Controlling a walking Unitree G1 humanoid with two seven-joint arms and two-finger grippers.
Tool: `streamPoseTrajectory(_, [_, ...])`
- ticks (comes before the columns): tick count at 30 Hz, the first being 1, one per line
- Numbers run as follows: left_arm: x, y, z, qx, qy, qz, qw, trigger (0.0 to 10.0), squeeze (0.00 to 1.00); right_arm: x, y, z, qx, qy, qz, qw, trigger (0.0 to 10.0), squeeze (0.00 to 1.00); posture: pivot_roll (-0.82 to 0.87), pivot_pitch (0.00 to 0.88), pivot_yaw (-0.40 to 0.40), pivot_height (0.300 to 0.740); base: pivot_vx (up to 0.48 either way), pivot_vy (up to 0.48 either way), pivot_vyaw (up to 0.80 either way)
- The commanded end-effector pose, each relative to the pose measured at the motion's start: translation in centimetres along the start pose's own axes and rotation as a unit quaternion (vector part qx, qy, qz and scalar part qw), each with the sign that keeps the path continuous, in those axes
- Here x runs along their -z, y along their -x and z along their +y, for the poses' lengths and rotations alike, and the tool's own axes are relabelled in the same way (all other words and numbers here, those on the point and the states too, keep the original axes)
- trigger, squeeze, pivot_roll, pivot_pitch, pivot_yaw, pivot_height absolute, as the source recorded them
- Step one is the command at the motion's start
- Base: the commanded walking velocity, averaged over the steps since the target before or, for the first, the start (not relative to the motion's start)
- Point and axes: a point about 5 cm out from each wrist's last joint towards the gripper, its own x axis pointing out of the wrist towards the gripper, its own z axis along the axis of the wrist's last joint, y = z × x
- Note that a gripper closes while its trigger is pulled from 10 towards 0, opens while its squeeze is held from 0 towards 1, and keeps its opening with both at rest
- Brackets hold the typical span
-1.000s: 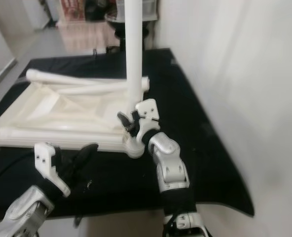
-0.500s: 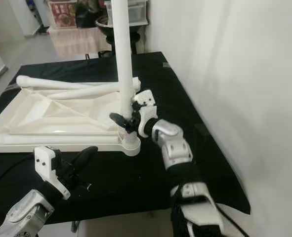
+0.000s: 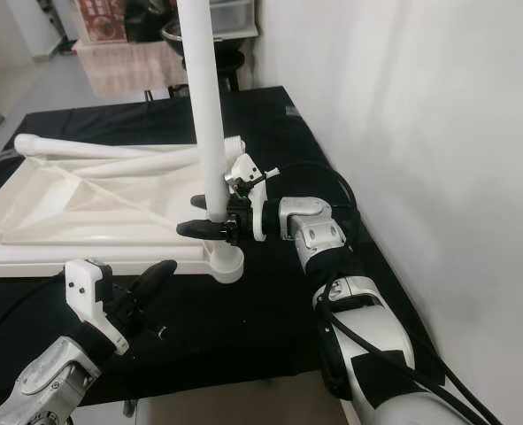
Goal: Building children table
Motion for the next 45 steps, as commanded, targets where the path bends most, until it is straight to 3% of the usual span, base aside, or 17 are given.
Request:
streamPoseTrajectory(1, [0.2,0.2,-0.1,-0.004,-0.005,0.006,1.0,10.0,0.0,0.1,-0.9,0.5,-0.028,0.004,0.01,1.0,0.0,0.0,-0.06,0.056,0.015,0.74,0.0,0.0,0.0])
streamPoseTrajectory(8, [0.1,0.3,-0.1,-0.002,-0.002,0.006,1.0,10.0,0.0,0.6,0.5,0.0,-0.005,0.019,0.016,1.0,0.0,0.0,-0.07,0.067,0.021,0.74,0.0,0.0,0.0])
streamPoseTrajectory(11, [0.1,0.4,-0.1,-0.002,-0.001,0.005,1.0,10.0,0.0,1.8,1.0,-0.4,0.126,-0.005,0.022,0.992,0.0,0.0,-0.07,0.077,0.01,0.74,0.0,0.0,0.0])
streamPoseTrajectory(12, [0.0,0.4,-0.1,-0.002,-0.002,0.005,1.0,10.0,0.0,2.9,1.0,-0.5,0.315,-0.031,-0.002,0.949,0.0,0.0,-0.07,0.078,0.012,0.74,0.0,0.0,0.0])
streamPoseTrajectory(14, [-0.1,0.5,0.0,-0.003,-0.003,0.005,1.0,10.0,0.0,4.9,1.4,2.4,0.419,-0.054,-0.009,0.906,0.0,0.0,-0.07,0.078,0.012,0.74,0.0,0.0,0.0])
streamPoseTrajectory(17, [-0.1,0.6,0.3,-0.004,-0.006,0.007,1.0,10.0,0.0,5.1,-0.4,4.9,0.37,-0.053,-0.022,0.927,0.0,0.0,-0.09,0.094,0.042,0.74,0.0,0.0,0.0])
streamPoseTrajectory(22, [0.1,0.3,0.4,0.007,-0.001,0.013,1.0,10.0,0.0,4.6,-0.9,3.7,0.348,-0.024,-0.017,0.937,0.0,0.0,-0.09,0.065,0.033,0.74,0.0,0.0,0.0])
streamPoseTrajectory(23, [0.1,0.3,0.4,0.007,-0.002,0.013,1.0,10.0,0.0,4.5,-0.9,3.2,0.35,-0.017,-0.009,0.936,2.7,0.0,-0.09,0.063,0.032,0.74,0.0,0.0,0.0])
streamPoseTrajectory(24, [0.1,0.3,0.4,0.007,-0.002,0.013,1.0,10.0,0.0,4.5,-0.9,3.2,0.35,-0.017,-0.009,0.936,2.7,0.0,-0.09,0.063,0.032,0.74,0.0,0.0,0.0])
streamPoseTrajectory(25, [0.1,0.3,0.4,0.002,-0.004,0.011,1.0,10.0,0.0,4.4,-0.9,2.8,0.348,-0.01,-0.003,0.937,10.0,0.0,-0.09,0.06,0.032,0.74,0.0,0.0,0.0])
streamPoseTrajectory(26, [0.1,0.3,0.4,0.002,-0.004,0.011,1.0,10.0,0.0,4.4,-0.9,2.8,0.348,-0.01,-0.003,0.937,10.0,0.0,-0.09,0.06,0.032,0.74,0.0,0.0,0.0])
streamPoseTrajectory(27, [0.1,0.3,0.4,-0.004,-0.005,0.008,1.0,10.0,0.0,4.2,-0.9,2.6,0.344,-0.015,-0.006,0.939,10.0,0.07,-0.08,0.057,0.03,0.74,0.0,0.0,0.0])
streamPoseTrajectory(28, [0.1,0.3,0.4,-0.007,-0.006,0.007,1.0,10.0,0.0,3.7,-0.8,2.6,0.346,-0.018,-0.011,0.938,10.0,1.0,-0.08,0.057,0.029,0.74,0.0,0.0,0.0])
streamPoseTrajectory(36, [0.4,0.2,0.3,-0.001,0.001,0.008,1.0,10.0,0.0,1.1,-0.7,1.2,0.193,0.027,-0.031,0.98,10.0,1.0,-0.08,0.039,0.026,0.74,0.0,0.0,0.0])
streamPoseTrajectory(37, [0.4,0.1,0.3,-0.001,0.001,0.008,1.0,10.0,0.0,0.8,-0.7,1.2,0.142,0.034,-0.028,0.989,10.0,0.86,-0.08,0.037,0.024,0.74,0.0,0.0,0.0])
streamPoseTrajectory(38, [0.4,0.1,0.3,-0.001,0.001,0.007,1.0,10.0,0.0,0.6,-0.7,1.1,0.103,0.035,-0.024,0.994,10.0,0.06,-0.08,0.037,0.024,0.74,0.0,0.0,0.0])
streamPoseTrajectory(45, [0.5,0.2,0.2,-0.003,0.001,0.007,1.0,10.0,0.0,0.9,-0.5,0.8,0.004,0.009,0.016,1.0,10.0,0.0,-0.07,0.031,0.022,0.74,0.0,0.0,0.0])
